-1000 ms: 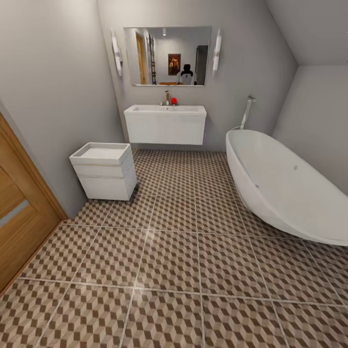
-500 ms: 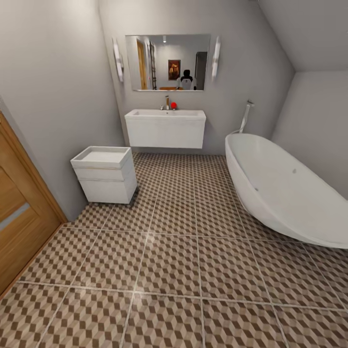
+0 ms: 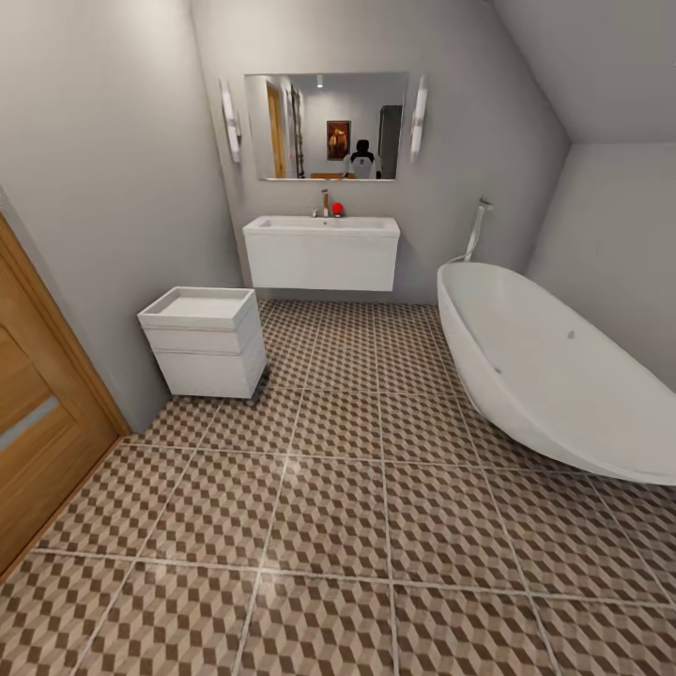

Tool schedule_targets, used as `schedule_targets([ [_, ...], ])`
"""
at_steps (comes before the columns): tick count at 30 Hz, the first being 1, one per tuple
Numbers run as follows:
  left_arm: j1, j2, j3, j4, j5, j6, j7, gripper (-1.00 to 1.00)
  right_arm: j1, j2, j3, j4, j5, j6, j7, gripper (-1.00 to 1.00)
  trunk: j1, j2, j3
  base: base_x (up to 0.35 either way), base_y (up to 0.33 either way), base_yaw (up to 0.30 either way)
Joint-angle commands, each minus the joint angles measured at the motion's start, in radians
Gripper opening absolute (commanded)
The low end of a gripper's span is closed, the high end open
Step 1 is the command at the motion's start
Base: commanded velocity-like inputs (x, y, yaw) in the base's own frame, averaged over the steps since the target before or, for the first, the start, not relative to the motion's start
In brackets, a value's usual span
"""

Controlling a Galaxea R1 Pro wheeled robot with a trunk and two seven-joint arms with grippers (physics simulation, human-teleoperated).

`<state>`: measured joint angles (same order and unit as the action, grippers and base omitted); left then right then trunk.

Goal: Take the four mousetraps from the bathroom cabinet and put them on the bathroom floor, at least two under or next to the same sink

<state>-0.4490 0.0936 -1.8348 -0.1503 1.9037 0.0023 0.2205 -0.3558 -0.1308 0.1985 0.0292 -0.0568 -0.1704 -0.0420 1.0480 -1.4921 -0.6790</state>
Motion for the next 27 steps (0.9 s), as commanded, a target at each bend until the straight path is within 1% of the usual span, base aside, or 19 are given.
schedule_targets([
  [1,0.000,0.000,0.000,0.000,-0.003,0.001,0.000,-1.00,0.000,0.000,0.000,0.000,-0.001,0.000,0.001,-1.00,0.000,0.000,0.000,0.000,0.000,0.000],
  [5,0.000,0.000,0.000,0.000,-0.003,0.001,0.000,-1.00,0.000,-0.001,0.001,-0.001,-0.003,0.000,0.001,-1.00,0.000,0.000,0.000,0.015,0.002,0.000],
  [8,0.000,0.000,0.000,0.000,-0.003,0.001,0.000,-1.00,0.000,0.000,0.001,-0.001,-0.005,0.000,0.001,-1.00,0.000,0.000,0.000,0.192,0.039,0.000],
  [27,0.000,0.000,0.000,0.000,-0.003,0.002,0.000,-1.00,0.000,0.000,0.001,-0.003,-0.008,0.000,-0.001,-1.00,0.000,0.000,0.000,0.319,0.002,0.000],
])
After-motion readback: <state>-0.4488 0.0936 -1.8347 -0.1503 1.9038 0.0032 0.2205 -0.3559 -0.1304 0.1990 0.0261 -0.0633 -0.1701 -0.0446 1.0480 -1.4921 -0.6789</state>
